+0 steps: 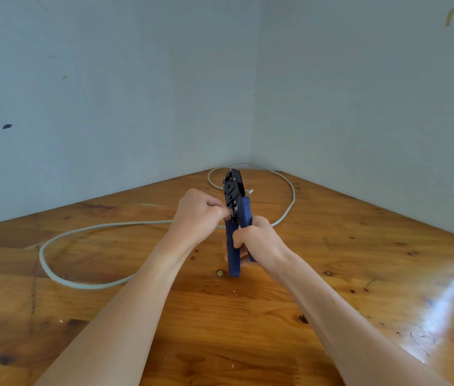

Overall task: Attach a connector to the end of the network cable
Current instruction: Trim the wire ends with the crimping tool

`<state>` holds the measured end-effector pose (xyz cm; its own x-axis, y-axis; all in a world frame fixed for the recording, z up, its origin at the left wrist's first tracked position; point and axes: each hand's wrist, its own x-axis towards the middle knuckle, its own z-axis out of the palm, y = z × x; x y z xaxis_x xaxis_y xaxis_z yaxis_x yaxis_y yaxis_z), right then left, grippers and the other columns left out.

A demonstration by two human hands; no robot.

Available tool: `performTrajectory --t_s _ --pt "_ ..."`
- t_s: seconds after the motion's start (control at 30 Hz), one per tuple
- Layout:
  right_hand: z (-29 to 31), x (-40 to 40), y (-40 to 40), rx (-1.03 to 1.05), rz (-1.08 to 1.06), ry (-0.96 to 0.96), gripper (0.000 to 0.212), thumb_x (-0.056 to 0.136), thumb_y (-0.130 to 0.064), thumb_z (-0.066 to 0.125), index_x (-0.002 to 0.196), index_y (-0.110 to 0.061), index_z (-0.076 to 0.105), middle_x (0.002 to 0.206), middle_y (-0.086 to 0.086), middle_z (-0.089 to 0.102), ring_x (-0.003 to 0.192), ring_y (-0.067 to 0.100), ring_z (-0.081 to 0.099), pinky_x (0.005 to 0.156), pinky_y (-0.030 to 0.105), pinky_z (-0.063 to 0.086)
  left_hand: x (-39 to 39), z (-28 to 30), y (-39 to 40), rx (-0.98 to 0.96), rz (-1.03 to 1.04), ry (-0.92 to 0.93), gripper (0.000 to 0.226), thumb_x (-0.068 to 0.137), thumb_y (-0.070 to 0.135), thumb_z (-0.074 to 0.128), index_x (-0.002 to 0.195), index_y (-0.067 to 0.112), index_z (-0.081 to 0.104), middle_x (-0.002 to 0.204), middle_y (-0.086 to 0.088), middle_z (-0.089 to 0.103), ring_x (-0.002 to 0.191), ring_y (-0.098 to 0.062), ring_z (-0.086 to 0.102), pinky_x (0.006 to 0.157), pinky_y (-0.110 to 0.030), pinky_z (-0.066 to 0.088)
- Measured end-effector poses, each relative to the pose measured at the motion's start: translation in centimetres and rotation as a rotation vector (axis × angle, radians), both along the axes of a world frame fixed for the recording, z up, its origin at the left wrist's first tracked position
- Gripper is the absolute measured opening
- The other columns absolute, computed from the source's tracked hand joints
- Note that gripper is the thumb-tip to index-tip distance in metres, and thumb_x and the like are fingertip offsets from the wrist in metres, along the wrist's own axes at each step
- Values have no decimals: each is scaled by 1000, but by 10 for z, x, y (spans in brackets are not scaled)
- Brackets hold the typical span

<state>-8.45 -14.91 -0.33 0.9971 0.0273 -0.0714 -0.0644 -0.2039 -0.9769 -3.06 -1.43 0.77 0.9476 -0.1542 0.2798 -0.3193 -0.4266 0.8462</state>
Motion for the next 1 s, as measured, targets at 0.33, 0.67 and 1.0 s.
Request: performTrajectory --t_s 0.33,0.67,1.0 --pt "-4 4 0 -25 -6 1 23 86 7 50 96 -14 47 83 14 64 70 28 65 61 38 60 3 -2 -1 -1 29 31 21 79 10 71 65 25 77 82 11 73 88 -3 65 68 -20 45" --pt "-8 6 -1 -44 -11 -9 23 84 5 53 95 -14 47 79 11 63 60 21 65 58 34 59 4 -2 -3 13 58 32 11 78 9 72 70 10 79 75 8 72 80 -4 65 61 -19 43" --pt "-6 4 -1 -51 -22 -5 22 85 3 55 94 -16 46 83 13 63 62 23 64 50 27 54 5 -3 -4 17 63 31 11 80 9 72 73 10 80 80 6 73 78 2 63 59 -16 41"
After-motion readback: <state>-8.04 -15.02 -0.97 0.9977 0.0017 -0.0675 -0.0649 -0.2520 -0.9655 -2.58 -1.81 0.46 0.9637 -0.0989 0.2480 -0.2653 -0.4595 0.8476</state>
